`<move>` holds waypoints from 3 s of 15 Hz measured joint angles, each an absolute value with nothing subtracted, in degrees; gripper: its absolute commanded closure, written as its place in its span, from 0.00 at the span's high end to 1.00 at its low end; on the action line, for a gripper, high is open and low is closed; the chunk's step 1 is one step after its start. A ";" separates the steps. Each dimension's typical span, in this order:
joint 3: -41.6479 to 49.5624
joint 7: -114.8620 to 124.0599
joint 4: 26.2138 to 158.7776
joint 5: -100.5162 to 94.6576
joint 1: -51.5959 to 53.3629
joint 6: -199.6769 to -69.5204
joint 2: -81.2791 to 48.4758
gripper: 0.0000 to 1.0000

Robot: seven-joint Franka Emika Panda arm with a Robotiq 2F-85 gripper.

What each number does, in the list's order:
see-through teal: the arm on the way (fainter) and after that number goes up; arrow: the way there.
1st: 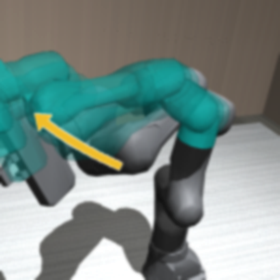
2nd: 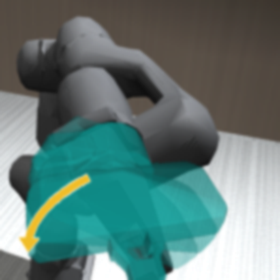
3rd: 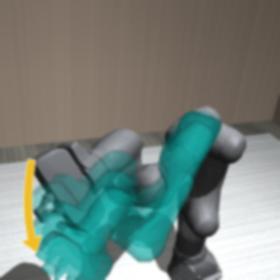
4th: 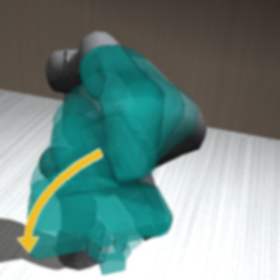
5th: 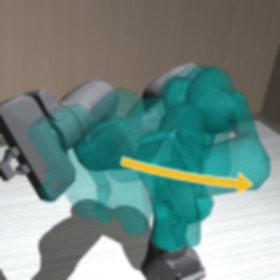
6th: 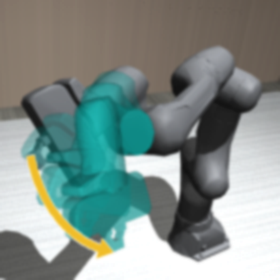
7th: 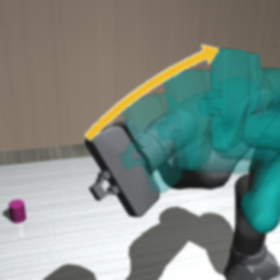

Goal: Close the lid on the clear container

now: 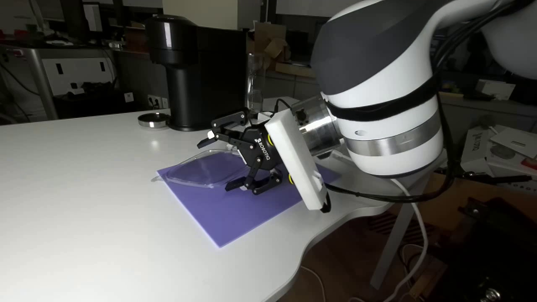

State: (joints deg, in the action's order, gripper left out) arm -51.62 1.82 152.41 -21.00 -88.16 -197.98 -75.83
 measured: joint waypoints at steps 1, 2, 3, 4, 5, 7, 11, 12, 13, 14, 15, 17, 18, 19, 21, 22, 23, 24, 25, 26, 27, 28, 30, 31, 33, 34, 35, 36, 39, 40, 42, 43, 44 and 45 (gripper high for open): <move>-51.87 1.31 152.50 -21.54 -89.26 -197.97 -76.58 1.00; -52.07 0.70 152.64 -21.81 -90.28 -197.97 -77.24 1.00; -52.17 0.12 152.84 -22.25 -91.28 -197.97 -77.92 1.00; -52.20 -0.37 153.07 -22.63 -92.17 -197.97 -78.49 1.00; -52.43 -0.81 153.18 -22.66 -92.54 -197.97 -78.69 1.00; -53.11 -0.94 153.24 -22.66 -92.84 -197.97 -78.68 1.00; -54.93 -0.94 153.25 -21.55 -94.58 -198.03 -77.21 1.00; -55.60 -0.90 153.25 -20.63 -95.13 -198.03 -76.09 1.00; -56.46 -0.75 153.28 -19.23 -95.60 -198.03 -74.59 1.00; -57.49 -0.46 153.37 -17.46 -96.00 -198.03 -72.64 1.00; -58.68 0.10 153.62 -15.42 -96.24 -198.01 -70.36 1.00; -61.92 0.33 154.73 -8.69 -96.29 -197.98 -65.22 1.00; -63.85 0.67 155.44 -5.75 -96.23 -197.98 -62.60 1.00; -65.69 2.13 156.25 -4.17 -96.12 -197.98 -59.97 1.00; -69.24 6.39 157.77 -2.34 -95.74 -197.97 -55.28 1.00; -71.23 8.52 158.44 -1.34 -95.61 -197.97 -53.25 1.00; -73.36 10.52 158.96 -0.36 -95.54 -197.97 -51.50 1.00; -75.50 12.45 159.05 0.65 -95.38 -197.98 -49.93 1.00; -77.50 14.11 158.99 1.64 -95.24 -198.00 -48.54 1.00; -79.40 15.59 158.89 2.62 -95.22 -198.03 -47.26 1.00; -81.21 16.89 158.84 3.72 -95.24 -198.05 -45.90 1.00; -82.67 17.97 158.77 4.88 -95.24 -198.07 -44.57 1.00; -84.89 19.62 158.33 7.29 -95.02 -198.07 -41.81 1.00; -85.63 20.34 157.98 8.50 -94.79 -198.08 -40.43 1.00; -86.39 21.64 156.97 11.19 -93.65 -198.08 -37.53 1.00; -86.41 22.30 156.41 12.54 -92.73 -198.08 -36.04 1.00; -86.30 22.85 155.84 13.96 -91.58 -198.08 -34.55 1.00; -85.92 23.50 155.29 15.52 -90.06 -198.08 -32.93 1.00; -83.11 25.52 153.69 19.64 -83.63 -198.09 -27.96 1.00; -81.72 26.27 153.16 20.87 -81.00 -198.12 -26.35 1.00; -78.30 27.77 152.07 23.27 -75.32 -198.14 -23.29 1.00; -76.17 28.43 151.56 24.41 -72.26 -198.15 -21.82 1.00; -73.57 29.06 151.09 25.52 -68.87 -198.15 -20.37 1.00; -70.66 29.59 150.73 26.46 -65.33 -198.16 -19.07 1.00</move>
State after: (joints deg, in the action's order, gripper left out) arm -70.66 29.59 150.73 26.46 -65.33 -198.16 -19.07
